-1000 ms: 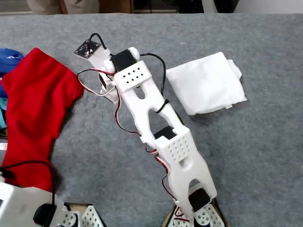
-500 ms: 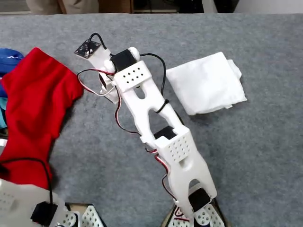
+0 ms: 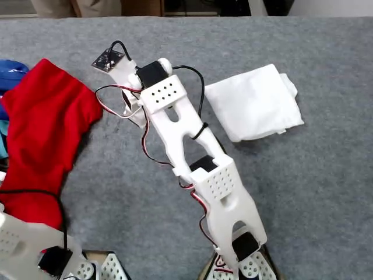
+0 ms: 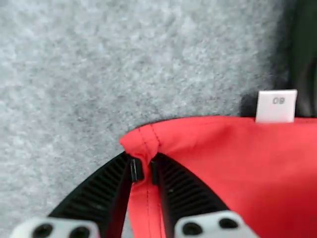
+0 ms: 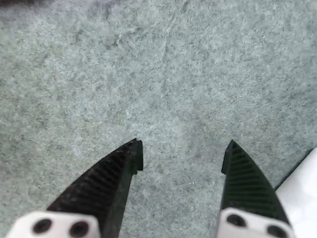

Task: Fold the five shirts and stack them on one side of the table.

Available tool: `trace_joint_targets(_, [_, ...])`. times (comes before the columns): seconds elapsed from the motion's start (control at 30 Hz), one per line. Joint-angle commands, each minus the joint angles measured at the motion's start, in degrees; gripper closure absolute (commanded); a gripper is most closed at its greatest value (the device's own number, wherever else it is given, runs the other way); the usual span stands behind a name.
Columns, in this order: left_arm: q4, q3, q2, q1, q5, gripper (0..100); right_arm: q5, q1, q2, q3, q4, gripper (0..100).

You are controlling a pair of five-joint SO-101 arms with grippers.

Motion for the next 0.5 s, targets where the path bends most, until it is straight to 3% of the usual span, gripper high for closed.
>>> trace_joint_targets(0.0, [3.5, -4.0, -3.1, -0.9, -2.2, 98, -0.4, 1.0, -0.7, -1.3, 0.1, 73.5])
trace_joint_targets(0.17, [6.9, -3.9, -11.8, 0.2, -5.8, 98, -0.4, 1.0, -0.6, -1.2, 0.0, 73.5])
trace_joint_targets(0.47, [7.4, 13.3, -32.7, 11.9, -5.8, 98, -0.5, 1.0, 3.1, -1.7, 0.4, 73.6])
